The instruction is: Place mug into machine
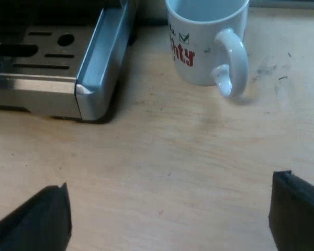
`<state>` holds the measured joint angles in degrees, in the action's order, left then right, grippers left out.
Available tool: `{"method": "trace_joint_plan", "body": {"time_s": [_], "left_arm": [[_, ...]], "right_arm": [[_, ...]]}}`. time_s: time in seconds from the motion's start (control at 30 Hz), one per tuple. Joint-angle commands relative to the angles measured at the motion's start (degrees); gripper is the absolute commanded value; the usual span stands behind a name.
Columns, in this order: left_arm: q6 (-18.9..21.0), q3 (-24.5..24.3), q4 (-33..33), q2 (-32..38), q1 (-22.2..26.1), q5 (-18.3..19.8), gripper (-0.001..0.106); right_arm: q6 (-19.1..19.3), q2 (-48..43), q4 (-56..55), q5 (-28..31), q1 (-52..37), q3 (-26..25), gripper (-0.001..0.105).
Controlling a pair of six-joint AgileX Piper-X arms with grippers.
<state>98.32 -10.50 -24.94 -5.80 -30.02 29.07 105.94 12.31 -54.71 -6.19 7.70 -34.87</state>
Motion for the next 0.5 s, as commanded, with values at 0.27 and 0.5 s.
{"method": "trace_joint_plan", "body": {"time_s": [0.27, 0.5], "left_arm": [[-0.1, -0.2, 2.1, 0.0, -0.3, 0.8, 0.085], [-0.1, -0.2, 2.1, 0.0, -0.3, 0.8, 0.085]], "right_arm": [[0.6, 0.1, 14.2, 10.0, 0.1, 11.0, 0.078], [0.6, 0.5, 24.8, 8.5, 0.1, 17.5, 0.078]]}}
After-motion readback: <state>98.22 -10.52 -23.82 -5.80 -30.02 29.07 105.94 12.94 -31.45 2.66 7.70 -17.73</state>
